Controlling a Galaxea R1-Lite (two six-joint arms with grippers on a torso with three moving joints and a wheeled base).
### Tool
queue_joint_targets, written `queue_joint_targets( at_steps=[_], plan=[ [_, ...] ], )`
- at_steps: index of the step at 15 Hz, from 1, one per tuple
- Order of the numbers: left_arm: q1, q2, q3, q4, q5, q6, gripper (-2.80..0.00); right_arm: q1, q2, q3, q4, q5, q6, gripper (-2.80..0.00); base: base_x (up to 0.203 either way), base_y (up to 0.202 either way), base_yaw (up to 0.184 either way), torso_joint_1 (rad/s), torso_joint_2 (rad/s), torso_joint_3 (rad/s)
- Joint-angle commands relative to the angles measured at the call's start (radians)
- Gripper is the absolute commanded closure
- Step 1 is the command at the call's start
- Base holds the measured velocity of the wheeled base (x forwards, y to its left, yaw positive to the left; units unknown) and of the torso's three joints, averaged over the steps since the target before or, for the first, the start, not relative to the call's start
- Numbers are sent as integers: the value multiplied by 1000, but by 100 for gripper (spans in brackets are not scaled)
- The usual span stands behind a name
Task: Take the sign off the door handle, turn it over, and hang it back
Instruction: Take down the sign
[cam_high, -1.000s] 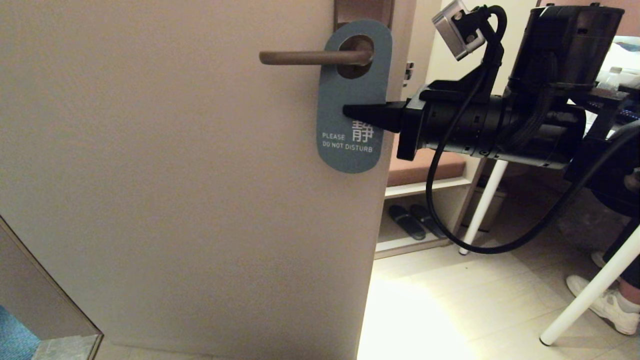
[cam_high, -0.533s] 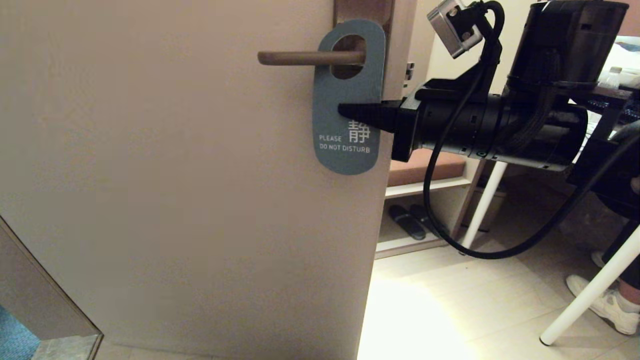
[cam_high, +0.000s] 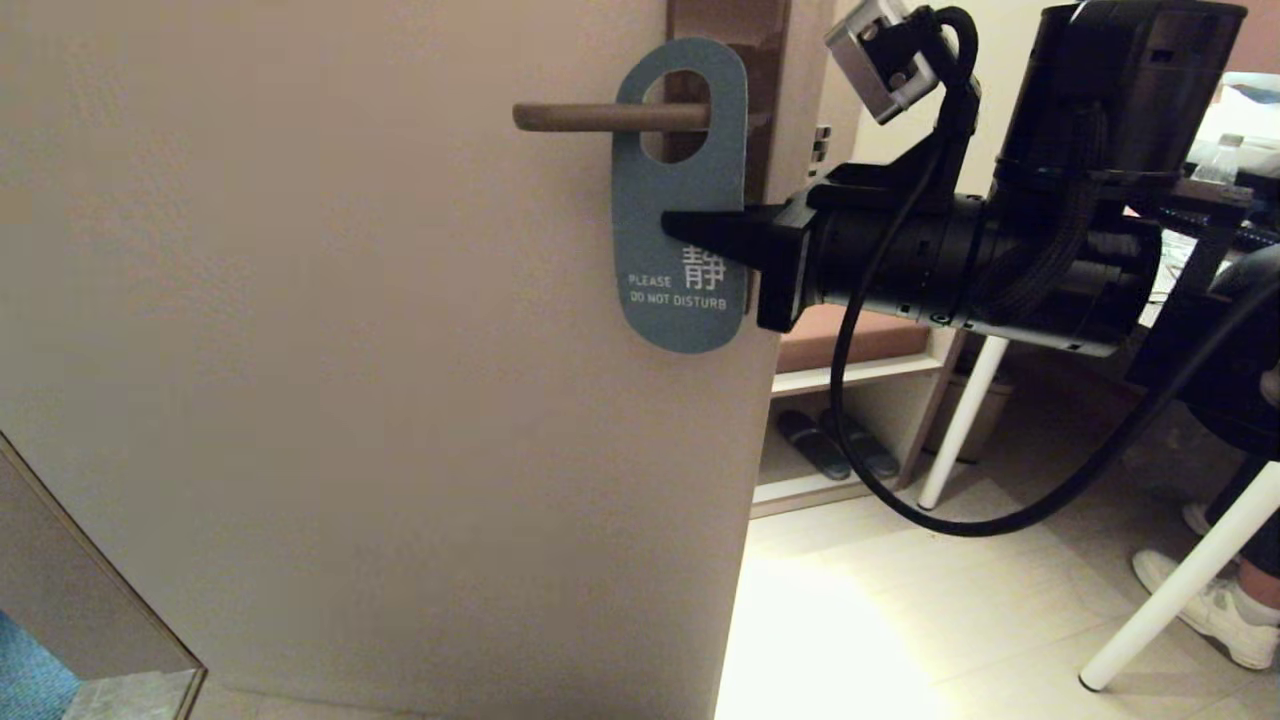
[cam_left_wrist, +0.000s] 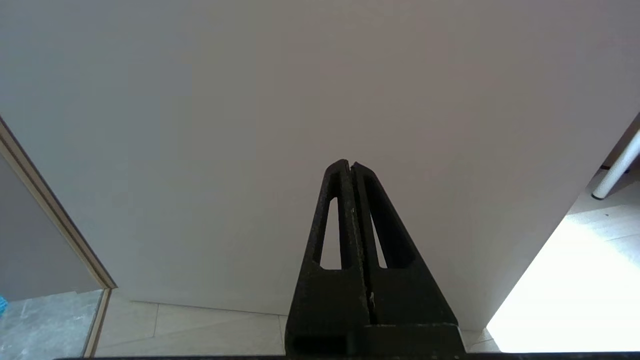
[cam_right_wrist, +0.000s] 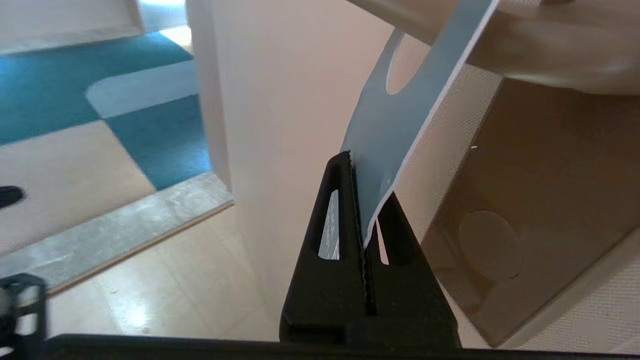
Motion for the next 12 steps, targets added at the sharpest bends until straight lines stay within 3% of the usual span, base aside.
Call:
queue_joint_targets(
  at_steps=[1, 4, 12],
  plan=[
    [0, 1, -1, 0, 1, 0, 0, 8, 6, 0, -1, -2, -11, 0, 0, 0, 0, 0, 0, 0],
    [0, 1, 0, 0, 1, 0, 0, 13, 12, -3, -1, -4, -31, 0, 0, 0, 0, 0, 0, 0],
    [0, 1, 0, 0, 1, 0, 0, 57, 61, -59, 0, -113, -45, 0, 0, 0, 0, 0, 0, 0]
  ],
)
